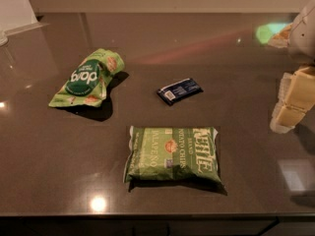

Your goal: Pick green rice chip bag

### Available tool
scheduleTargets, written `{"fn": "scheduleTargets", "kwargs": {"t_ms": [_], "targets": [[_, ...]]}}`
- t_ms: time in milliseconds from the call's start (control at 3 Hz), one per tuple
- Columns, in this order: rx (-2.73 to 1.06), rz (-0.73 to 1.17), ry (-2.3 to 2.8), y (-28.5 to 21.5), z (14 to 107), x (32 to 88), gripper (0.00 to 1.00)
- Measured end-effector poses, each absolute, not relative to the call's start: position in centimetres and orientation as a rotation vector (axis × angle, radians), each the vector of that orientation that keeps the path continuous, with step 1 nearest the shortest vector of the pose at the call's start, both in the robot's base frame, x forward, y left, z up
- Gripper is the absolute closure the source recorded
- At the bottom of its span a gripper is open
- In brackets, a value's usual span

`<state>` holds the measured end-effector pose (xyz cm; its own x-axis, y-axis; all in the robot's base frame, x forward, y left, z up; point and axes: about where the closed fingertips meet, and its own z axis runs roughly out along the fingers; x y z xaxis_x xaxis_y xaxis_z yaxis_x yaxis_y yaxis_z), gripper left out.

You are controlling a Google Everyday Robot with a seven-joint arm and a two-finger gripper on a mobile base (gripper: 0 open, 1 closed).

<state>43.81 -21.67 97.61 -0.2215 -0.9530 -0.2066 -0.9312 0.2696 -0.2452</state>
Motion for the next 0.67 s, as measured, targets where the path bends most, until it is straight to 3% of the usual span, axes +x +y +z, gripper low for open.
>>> {"fn": "scheduleTargets", "kwargs": {"t_ms": [667], "targets": [[-1.718,-0.085,2.225,-21.52,97.78,43.9,0.0]]}}
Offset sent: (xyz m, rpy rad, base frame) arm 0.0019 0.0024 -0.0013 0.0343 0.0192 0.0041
